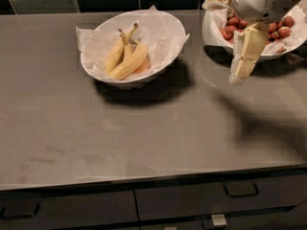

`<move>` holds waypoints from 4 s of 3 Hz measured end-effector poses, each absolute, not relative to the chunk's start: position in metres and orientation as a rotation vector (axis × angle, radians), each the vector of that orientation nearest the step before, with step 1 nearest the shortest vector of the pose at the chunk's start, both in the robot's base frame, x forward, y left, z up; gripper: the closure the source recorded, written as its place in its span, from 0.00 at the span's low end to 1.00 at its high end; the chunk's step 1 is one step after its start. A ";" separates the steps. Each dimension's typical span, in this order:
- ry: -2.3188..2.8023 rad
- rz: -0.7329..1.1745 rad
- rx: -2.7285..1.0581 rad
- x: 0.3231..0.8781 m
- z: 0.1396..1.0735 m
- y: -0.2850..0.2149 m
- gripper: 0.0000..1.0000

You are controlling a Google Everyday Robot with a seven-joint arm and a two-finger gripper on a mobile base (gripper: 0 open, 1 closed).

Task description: Pick banana from white bowl

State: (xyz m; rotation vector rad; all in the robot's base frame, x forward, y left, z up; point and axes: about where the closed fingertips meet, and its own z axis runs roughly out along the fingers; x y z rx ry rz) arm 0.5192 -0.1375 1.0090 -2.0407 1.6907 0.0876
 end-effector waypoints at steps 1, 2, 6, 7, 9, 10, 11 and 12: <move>1.676 0.092 -2.028 0.521 1.010 -0.134 0.00; 1.555 0.153 -2.088 0.540 1.006 -0.110 0.00; 1.210 0.155 -2.216 0.635 1.004 -0.036 0.00; 1.125 0.134 -2.258 0.660 1.001 -0.018 0.00; 1.049 0.064 -2.235 0.694 1.007 0.006 0.00; 1.049 0.064 -2.234 0.694 1.007 0.007 0.00; 1.037 0.081 -2.223 0.701 1.000 0.016 0.00; 1.034 0.112 -2.230 0.705 0.986 0.020 0.00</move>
Offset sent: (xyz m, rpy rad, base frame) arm 0.0446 0.0519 -0.0084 0.0906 -0.0017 0.2637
